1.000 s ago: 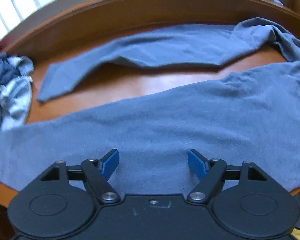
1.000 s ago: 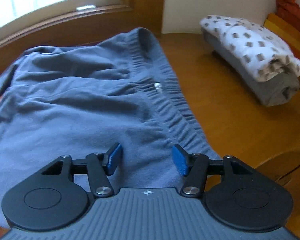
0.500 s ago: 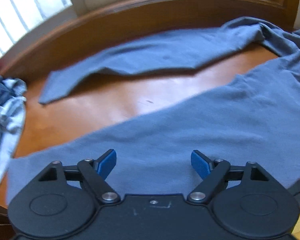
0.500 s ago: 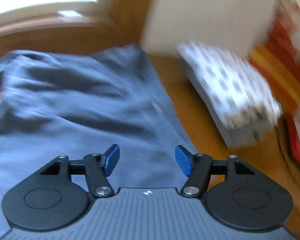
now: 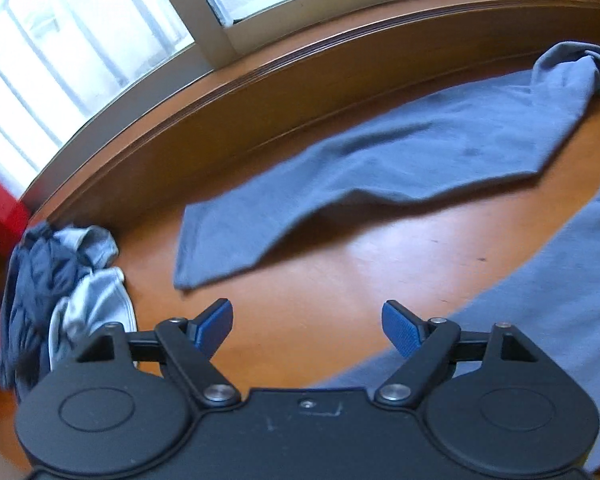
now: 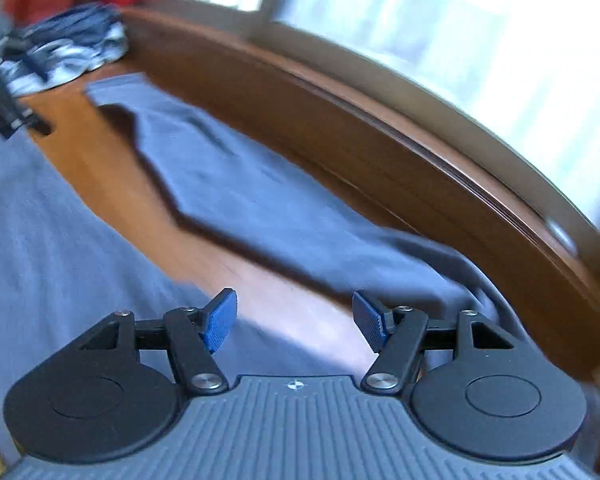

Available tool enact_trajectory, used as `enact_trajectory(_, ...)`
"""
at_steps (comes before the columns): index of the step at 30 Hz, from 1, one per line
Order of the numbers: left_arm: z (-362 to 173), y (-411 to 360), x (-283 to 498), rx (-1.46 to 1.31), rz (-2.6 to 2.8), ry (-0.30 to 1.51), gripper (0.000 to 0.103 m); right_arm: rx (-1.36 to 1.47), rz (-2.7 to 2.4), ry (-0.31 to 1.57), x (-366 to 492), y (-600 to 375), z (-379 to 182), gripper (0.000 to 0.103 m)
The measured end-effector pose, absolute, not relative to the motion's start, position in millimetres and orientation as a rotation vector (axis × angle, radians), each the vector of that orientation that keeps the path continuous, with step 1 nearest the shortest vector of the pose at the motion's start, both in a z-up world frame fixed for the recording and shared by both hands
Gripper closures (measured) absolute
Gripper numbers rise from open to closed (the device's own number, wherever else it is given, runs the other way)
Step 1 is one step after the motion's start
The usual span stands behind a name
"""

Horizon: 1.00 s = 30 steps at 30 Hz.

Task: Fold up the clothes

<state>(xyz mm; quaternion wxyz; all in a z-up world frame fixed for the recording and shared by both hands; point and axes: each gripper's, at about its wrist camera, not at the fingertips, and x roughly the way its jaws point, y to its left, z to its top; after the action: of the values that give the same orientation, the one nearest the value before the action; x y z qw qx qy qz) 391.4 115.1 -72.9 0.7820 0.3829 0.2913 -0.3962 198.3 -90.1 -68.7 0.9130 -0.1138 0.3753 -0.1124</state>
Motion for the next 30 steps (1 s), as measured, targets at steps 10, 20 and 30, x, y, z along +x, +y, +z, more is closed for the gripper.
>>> enact_trajectory(10, -89, 84, 462, 0.954, -1.074, 0.543, 0.023, -0.208, -0.143, 0.886, 285, -94, -91, 0.036)
enact_trajectory(20, -103, 35, 458, 0.948, -1.232, 0.449, 0.033, -0.078, -0.198, 0.852, 293, -110, -95, 0.033)
enact_trajectory(30, -62, 23, 480, 0.67, -1.23, 0.595, 0.099, -0.086, -0.171, 0.814, 284, -109, -86, 0.024)
